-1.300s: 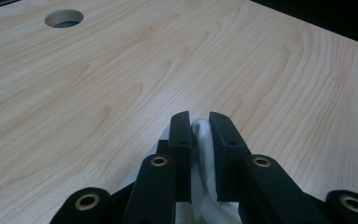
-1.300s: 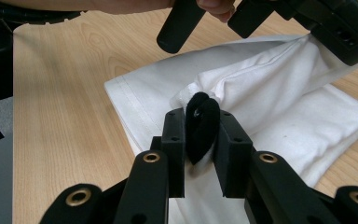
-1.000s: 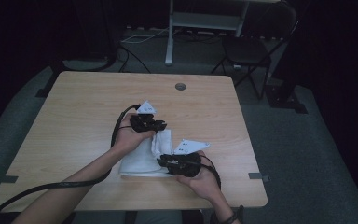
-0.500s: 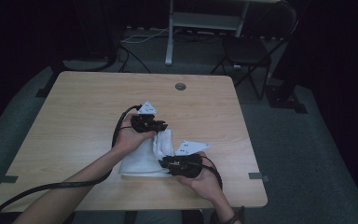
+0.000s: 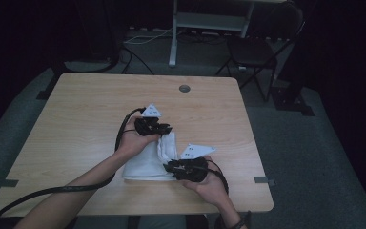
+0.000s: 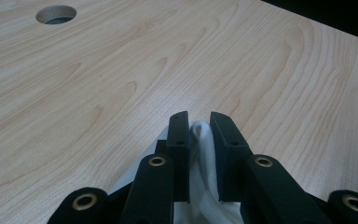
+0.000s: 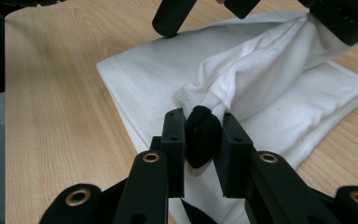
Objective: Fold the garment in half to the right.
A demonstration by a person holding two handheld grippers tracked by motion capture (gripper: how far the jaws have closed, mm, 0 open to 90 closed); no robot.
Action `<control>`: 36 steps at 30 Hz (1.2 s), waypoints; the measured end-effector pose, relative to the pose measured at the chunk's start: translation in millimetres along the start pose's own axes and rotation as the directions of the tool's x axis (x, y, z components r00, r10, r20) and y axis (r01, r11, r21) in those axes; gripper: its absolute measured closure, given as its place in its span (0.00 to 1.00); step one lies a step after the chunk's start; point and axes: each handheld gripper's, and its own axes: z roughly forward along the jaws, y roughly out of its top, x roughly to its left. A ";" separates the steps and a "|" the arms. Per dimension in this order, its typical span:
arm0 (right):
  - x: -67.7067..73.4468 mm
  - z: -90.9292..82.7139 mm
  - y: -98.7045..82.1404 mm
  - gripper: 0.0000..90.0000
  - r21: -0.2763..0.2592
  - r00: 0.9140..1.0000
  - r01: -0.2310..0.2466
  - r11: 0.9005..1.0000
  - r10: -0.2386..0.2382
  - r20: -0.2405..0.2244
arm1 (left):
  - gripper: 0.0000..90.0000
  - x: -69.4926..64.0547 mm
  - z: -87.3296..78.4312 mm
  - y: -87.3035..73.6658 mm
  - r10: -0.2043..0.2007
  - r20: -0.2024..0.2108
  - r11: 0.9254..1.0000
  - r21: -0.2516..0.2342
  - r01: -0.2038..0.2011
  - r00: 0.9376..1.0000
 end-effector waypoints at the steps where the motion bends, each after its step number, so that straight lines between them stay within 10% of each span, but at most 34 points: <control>1: 0.0 0.0 0.0 0.84 0.000 1.000 0.000 1.000 0.000 0.000 | 0.87 0.0 0.0 0.0 0.000 0.000 1.000 0.000 0.000 1.000; 36: -3.0 -2.9 -7.6 0.82 0.021 1.000 -0.016 1.000 0.015 0.008 | 0.80 -2.7 5.0 1.8 -0.008 0.000 1.000 -0.015 0.008 1.000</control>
